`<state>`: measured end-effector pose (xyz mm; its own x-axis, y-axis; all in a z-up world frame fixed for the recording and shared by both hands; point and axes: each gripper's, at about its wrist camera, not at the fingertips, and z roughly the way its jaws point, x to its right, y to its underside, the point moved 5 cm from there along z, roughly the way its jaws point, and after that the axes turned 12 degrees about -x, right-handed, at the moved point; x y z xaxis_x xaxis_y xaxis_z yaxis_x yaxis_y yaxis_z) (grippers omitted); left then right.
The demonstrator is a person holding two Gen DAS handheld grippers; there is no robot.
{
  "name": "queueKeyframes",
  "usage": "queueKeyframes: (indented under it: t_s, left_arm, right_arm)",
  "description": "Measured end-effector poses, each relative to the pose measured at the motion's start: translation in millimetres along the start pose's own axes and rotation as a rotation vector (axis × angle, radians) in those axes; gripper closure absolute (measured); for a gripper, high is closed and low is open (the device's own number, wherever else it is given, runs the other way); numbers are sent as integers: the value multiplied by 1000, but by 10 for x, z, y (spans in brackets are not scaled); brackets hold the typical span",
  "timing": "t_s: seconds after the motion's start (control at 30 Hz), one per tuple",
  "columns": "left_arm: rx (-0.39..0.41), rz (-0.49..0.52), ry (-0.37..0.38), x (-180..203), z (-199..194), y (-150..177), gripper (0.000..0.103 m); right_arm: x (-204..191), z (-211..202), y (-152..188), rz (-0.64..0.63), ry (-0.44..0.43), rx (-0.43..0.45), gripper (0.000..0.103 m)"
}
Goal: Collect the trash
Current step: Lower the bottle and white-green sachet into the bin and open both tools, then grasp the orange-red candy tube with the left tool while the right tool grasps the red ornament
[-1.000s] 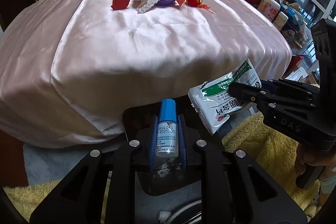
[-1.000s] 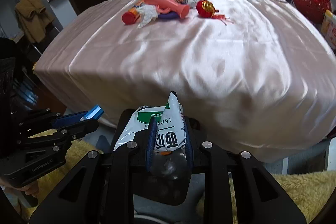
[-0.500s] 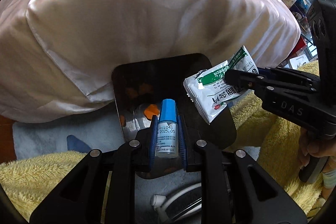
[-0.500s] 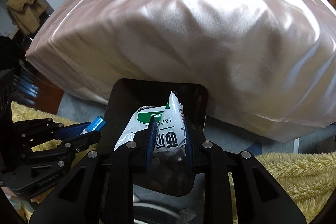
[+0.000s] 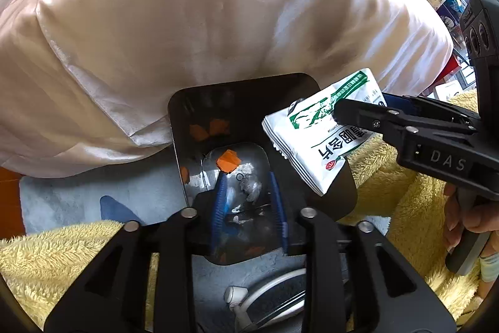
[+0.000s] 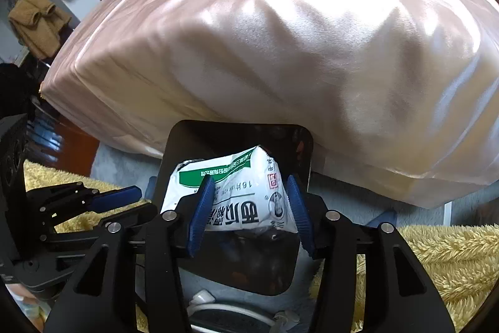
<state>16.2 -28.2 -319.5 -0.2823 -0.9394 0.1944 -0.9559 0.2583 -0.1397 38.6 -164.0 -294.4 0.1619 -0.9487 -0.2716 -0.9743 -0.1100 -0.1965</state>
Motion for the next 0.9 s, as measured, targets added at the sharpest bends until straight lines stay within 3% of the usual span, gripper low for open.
queueKeyframes:
  t_s: [0.1, 0.27, 0.4, 0.47, 0.9]
  left_arm:
    - [6, 0, -16, 5, -12, -5, 53]
    - [15, 3, -51, 9, -52, -14, 38]
    - [30, -8, -55, -35, -137, -52, 19]
    - [48, -12, -56, -46, -208, -83, 13]
    - [199, -40, -94, -236, -943, -524, 8]
  right_arm:
    - [23, -11, -5, 10, 1, 3, 38]
    - [48, -49, -18, 30, 8, 10, 27]
    - [127, -225, -67, 66, 14, 49, 24]
    - [151, -343, -109, 75, 13, 72, 13]
    - [340, -950, -583, 102, -24, 212, 12]
